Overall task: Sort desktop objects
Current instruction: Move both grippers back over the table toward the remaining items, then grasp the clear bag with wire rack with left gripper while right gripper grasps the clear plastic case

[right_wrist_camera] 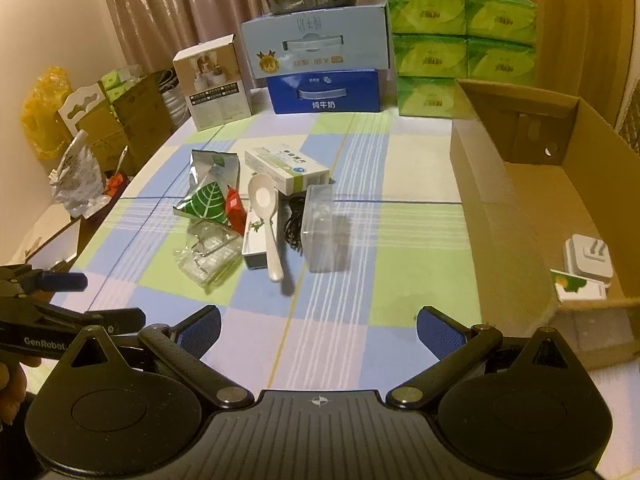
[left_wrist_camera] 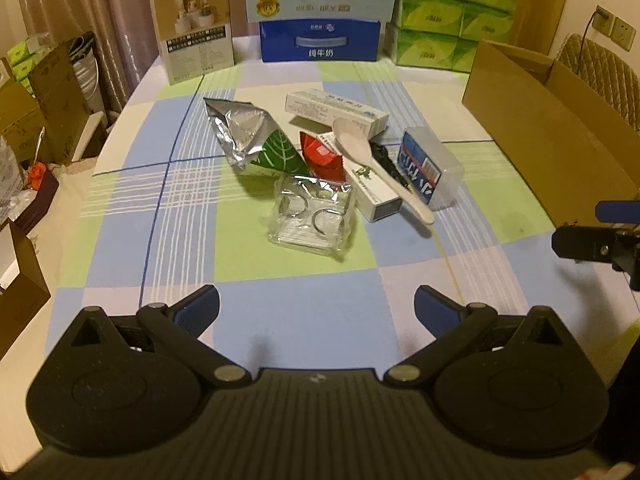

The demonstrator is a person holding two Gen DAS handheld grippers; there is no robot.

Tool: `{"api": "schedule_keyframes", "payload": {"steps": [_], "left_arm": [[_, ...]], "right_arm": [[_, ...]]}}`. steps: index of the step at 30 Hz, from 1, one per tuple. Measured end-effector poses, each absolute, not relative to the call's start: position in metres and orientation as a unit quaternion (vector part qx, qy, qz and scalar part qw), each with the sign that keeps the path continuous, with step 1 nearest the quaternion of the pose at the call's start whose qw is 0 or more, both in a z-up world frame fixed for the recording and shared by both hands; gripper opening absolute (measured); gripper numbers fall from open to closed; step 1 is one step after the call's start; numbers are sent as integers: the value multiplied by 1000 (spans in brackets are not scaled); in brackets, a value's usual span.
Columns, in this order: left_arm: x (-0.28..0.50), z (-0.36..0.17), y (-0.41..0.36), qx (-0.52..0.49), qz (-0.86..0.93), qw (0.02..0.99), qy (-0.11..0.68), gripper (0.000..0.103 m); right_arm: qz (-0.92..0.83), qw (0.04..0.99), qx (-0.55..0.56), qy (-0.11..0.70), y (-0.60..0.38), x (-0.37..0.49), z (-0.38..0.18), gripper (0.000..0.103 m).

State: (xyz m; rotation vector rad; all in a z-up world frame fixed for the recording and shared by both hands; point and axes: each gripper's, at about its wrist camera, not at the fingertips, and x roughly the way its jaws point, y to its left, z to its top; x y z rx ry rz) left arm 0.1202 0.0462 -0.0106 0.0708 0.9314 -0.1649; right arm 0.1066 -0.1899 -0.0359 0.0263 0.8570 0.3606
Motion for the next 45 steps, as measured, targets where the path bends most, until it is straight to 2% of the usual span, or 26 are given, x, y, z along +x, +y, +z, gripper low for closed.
{"api": "schedule_keyframes", "payload": {"steps": [11, 18, 19, 21, 27, 30, 38, 45], "left_arm": [[153, -36, 53, 36, -84, 895, 437, 102], [176, -49, 44, 91, -110, 896, 421, 102], [179, -51, 42, 95, -111, 896, 419, 102], [186, -56, 42, 98, -109, 899, 413, 102], [203, -74, 43, 117, -131, 898, 404, 99], [208, -79, 40, 128, -144, 898, 395, 91], [223, -88, 36, 131, -165, 902, 376, 90], [228, -95, 34, 113, -176, 898, 388, 72]], "right_arm": [[174, 894, -3, 413, -178, 145, -59, 101], [181, 897, -7, 403, -167, 175, -72, 101], [181, 897, -5, 403, -166, 179, -74, 99], [184, 896, -2, 404, -164, 189, -77, 88], [195, 893, -7, 406, -155, 208, -87, 76], [193, 891, -5, 412, -156, 213, -93, 73], [197, 887, -15, 417, -149, 222, -100, 67], [192, 885, -16, 423, -147, 230, -105, 55]]}}
